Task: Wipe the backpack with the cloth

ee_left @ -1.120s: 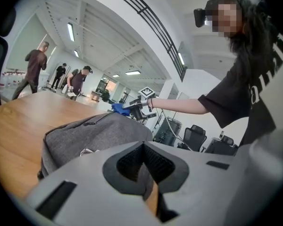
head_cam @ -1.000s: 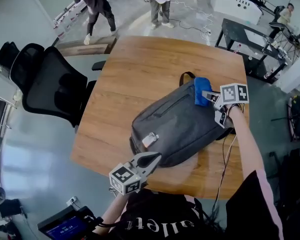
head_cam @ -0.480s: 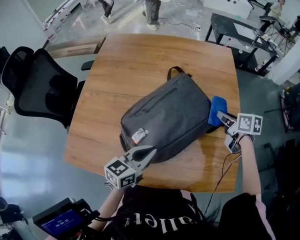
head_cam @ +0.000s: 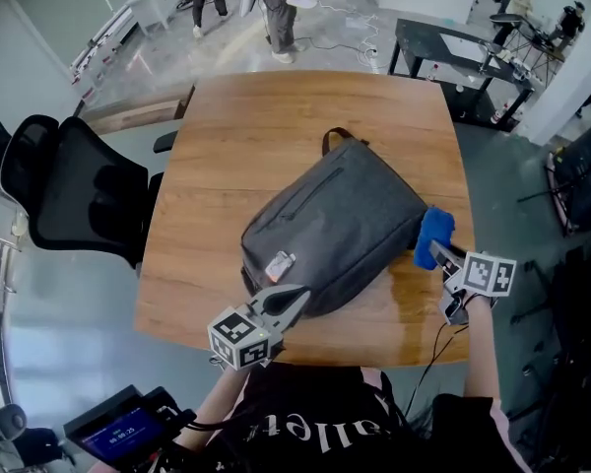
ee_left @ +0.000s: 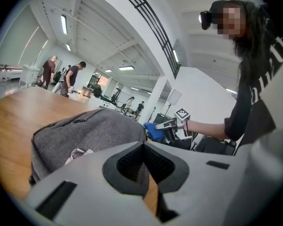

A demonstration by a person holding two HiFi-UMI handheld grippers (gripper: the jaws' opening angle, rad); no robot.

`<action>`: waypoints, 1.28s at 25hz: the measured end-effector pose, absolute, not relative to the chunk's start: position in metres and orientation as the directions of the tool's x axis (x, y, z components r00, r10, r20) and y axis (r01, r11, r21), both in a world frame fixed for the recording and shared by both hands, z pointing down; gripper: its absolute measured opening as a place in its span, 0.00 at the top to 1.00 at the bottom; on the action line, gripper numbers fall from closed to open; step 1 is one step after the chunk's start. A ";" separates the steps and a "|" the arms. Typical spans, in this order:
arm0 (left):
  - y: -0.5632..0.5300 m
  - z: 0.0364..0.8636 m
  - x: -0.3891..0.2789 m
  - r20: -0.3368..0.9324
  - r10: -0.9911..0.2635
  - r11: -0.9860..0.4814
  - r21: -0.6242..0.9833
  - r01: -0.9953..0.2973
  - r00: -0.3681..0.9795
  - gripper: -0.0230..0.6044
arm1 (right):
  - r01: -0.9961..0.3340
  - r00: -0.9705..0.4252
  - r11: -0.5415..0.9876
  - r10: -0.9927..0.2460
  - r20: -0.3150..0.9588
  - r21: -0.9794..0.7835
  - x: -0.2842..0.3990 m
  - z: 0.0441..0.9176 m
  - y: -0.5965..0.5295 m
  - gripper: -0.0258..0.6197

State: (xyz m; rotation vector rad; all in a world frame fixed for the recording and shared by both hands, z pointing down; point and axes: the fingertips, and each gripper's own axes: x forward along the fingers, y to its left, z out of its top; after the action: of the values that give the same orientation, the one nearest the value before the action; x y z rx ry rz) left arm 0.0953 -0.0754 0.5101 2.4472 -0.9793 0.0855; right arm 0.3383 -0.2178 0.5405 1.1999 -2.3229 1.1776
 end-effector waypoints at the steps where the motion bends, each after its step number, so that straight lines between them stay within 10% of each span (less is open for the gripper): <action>1: -0.075 0.508 0.091 0.232 -0.625 -0.626 0.421 -0.656 0.745 0.97 | -0.779 -0.614 0.329 -0.568 0.547 -0.533 0.331 0.536 -0.212 0.84; 32: 0.061 0.500 -0.093 0.163 -0.518 -0.710 0.465 -0.529 0.840 0.97 | -0.795 -0.591 0.318 -0.596 0.544 -0.517 0.031 0.529 0.056 0.84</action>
State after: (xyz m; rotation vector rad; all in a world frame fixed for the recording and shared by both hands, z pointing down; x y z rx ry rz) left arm -0.0932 0.0613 0.4996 2.5114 -0.7689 0.0270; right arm 0.0312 0.0561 0.5286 1.2621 -2.3323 1.1383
